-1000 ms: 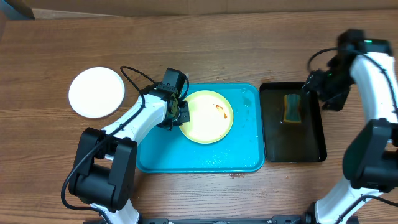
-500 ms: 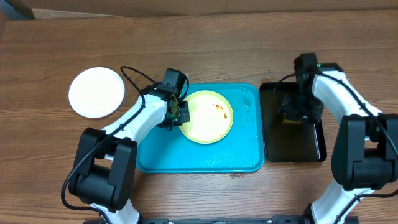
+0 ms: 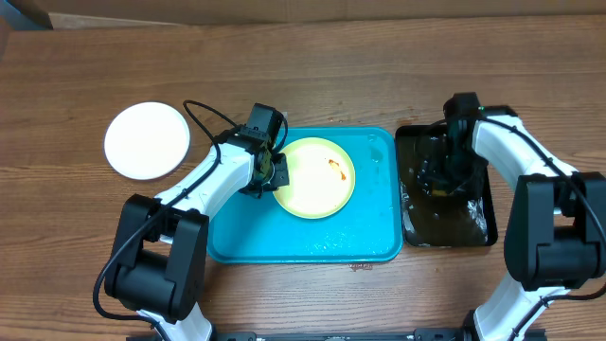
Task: Clean dirty plates on tray and stack at the side
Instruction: 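Grasp the sponge and rub it in the black tray's water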
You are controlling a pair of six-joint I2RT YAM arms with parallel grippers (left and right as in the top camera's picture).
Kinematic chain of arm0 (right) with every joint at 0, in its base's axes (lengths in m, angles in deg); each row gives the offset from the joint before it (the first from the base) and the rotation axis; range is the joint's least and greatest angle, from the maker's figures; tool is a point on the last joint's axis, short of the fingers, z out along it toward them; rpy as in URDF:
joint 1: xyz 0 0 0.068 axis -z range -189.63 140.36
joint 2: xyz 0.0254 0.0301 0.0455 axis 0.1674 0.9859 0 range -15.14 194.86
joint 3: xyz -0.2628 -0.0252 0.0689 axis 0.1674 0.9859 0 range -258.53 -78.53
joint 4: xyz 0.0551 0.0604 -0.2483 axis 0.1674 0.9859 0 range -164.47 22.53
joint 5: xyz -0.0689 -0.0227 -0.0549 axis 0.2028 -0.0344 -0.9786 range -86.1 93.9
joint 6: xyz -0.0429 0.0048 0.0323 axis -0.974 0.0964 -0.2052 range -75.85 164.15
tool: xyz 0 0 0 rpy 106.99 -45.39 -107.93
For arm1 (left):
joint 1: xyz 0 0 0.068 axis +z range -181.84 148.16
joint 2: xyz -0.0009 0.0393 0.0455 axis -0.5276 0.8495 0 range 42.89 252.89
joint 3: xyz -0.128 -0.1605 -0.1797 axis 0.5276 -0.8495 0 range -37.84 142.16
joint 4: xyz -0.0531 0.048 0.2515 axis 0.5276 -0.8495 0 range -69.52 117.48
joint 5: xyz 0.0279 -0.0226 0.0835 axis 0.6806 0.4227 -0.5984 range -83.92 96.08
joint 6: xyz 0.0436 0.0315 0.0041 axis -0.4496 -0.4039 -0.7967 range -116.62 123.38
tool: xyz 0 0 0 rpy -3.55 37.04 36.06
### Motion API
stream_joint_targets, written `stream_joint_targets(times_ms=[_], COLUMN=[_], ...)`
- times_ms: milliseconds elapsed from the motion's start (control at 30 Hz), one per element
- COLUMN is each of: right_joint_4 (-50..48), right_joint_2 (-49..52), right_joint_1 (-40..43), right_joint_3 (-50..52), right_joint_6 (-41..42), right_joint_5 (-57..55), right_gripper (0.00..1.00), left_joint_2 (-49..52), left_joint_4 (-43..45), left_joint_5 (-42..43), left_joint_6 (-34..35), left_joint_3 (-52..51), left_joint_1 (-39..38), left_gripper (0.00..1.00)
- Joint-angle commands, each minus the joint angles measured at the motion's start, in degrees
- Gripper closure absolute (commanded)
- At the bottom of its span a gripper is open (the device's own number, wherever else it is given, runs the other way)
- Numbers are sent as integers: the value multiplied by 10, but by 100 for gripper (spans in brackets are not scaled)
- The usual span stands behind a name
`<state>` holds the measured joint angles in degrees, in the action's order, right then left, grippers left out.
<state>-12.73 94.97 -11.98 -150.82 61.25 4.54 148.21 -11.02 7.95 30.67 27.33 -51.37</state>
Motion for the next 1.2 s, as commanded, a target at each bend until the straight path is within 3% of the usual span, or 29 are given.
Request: stream_joint_targets(times_ms=[0,133,400,533,600,667,700,767,833,867,967,1067,1100,1167], right_joint_4=[1,-22,-92,-148,-153,-160,-163,-165,-164,-162,-153,-134,-129,-121], right_joint_2=[-14,-14,-13,-7,-7,-7,-7,-7,-7,-7,-9,-9,-9,-9], right_joint_1=[-2,-2,-2,-2,-2,-2,-2,-2,-2,-2,-2,-2,-2,-2], right_joint_3=[-60,-73,-33,0,0,-1,-2,-2,-2,-2,-2,-2,-2,-2], right_joint_6=[-26,-26,-26,-26,-26,-26,-25,-25,-25,-25,-23,-23,-23,-23], right_joint_5=[17,-7,-10,-10,-10,-10,-9,-9,-9,-9,-9,-10,-10,-9], right_gripper=[16,11,13,28,41,89,96,96,36,23,23,29,33,52], left_joint_2=[-16,-16,-16,-16,-16,-16,-16,-16,-16,-16,-16,-16,-16,-16], left_joint_4=[-2,-2,-2,-2,-2,-2,-2,-1,0,0,-1,-1,-1,-1], left_joint_5=[-6,-8,-8,-8,-8,-8,-8,-8,-8,-8,-8,-8,-8,-8], left_joint_6=[1,0,0,0,0,0,0,0,0,0,0,0,0,0], left_joint_3=[-2,-2,-2,-2,-2,-2,-2,-2,-2,-2,-2,-2,-2,-2], left_joint_1=[-4,-4,-4,-4,-4,-4,-4,-4,-4,-4,-4,-4,-4,-4], left_gripper=[95,95,96,96,95,95,95,96,96,96,96,96,96,96])
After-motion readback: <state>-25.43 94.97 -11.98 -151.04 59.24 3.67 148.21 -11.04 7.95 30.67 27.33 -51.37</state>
